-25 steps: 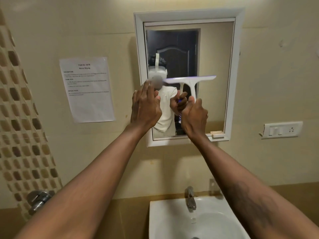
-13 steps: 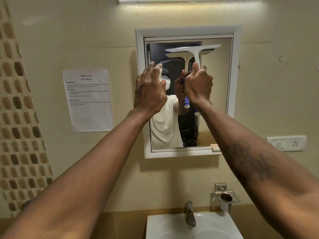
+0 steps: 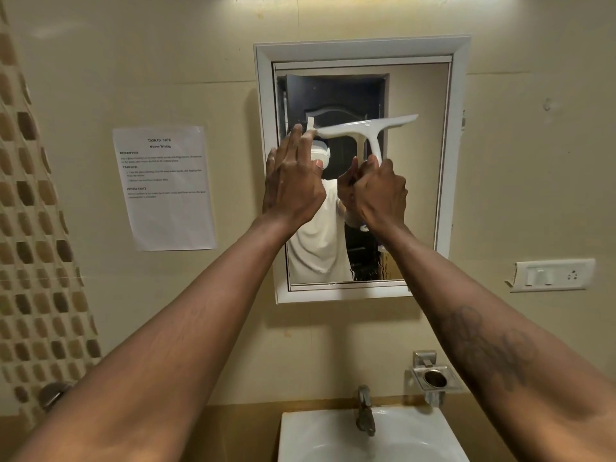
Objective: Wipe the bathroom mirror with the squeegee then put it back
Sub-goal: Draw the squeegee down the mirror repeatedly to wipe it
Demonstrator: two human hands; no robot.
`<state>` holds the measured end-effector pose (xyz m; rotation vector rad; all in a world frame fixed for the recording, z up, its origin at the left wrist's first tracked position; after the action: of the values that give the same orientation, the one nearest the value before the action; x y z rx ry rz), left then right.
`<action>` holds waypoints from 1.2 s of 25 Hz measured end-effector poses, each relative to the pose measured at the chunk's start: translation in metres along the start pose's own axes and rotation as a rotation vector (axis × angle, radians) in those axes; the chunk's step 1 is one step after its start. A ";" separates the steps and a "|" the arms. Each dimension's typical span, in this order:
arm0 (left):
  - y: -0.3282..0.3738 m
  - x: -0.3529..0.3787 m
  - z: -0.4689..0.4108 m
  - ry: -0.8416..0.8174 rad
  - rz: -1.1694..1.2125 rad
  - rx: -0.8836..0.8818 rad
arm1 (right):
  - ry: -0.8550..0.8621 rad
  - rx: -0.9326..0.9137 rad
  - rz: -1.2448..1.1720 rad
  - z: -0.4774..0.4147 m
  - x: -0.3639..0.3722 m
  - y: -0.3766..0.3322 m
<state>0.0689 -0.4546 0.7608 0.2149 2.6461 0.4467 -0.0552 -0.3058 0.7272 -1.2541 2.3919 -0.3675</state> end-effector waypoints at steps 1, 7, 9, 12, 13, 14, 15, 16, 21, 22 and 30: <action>-0.001 0.002 0.004 -0.006 0.000 -0.004 | -0.039 0.019 0.021 0.011 0.004 0.004; -0.017 0.021 0.028 -0.053 -0.026 -0.038 | -0.071 0.094 -0.023 0.080 0.015 0.029; -0.023 0.029 0.039 -0.077 -0.033 -0.047 | -0.060 0.110 -0.020 0.102 0.017 0.038; -0.032 0.040 0.056 -0.105 -0.025 -0.065 | -0.056 0.085 -0.021 0.130 0.023 0.046; -0.035 0.042 0.062 -0.110 -0.023 -0.068 | -0.055 0.081 -0.032 0.140 0.024 0.050; -0.037 0.044 0.066 -0.115 -0.021 -0.069 | -0.054 0.089 -0.045 0.149 0.025 0.054; -0.039 0.046 0.071 -0.122 -0.020 -0.069 | -0.058 0.108 -0.050 0.160 0.026 0.060; -0.041 0.048 0.074 -0.129 -0.022 -0.071 | -0.071 0.129 -0.048 0.171 0.027 0.066; -0.047 0.051 0.091 -0.145 -0.026 -0.097 | -0.125 0.142 -0.038 0.208 0.030 0.079; -0.047 0.051 0.095 -0.149 -0.022 -0.098 | -0.139 0.158 -0.045 0.214 0.031 0.082; -0.043 0.049 0.108 -0.187 -0.056 -0.087 | -0.122 0.172 -0.084 0.209 0.011 0.076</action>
<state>0.0705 -0.4542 0.6349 0.1475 2.4382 0.4969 -0.0165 -0.2808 0.5093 -1.2631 2.1618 -0.4956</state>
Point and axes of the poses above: each hand's wrist, its own z-axis away from the middle knuckle, its own x-axis out of the palm, y = z × x, the point moved 8 cm from there along -z, towards the middle knuckle, and after that the axes turned 11 degrees about -x, right-handed, at the moved point
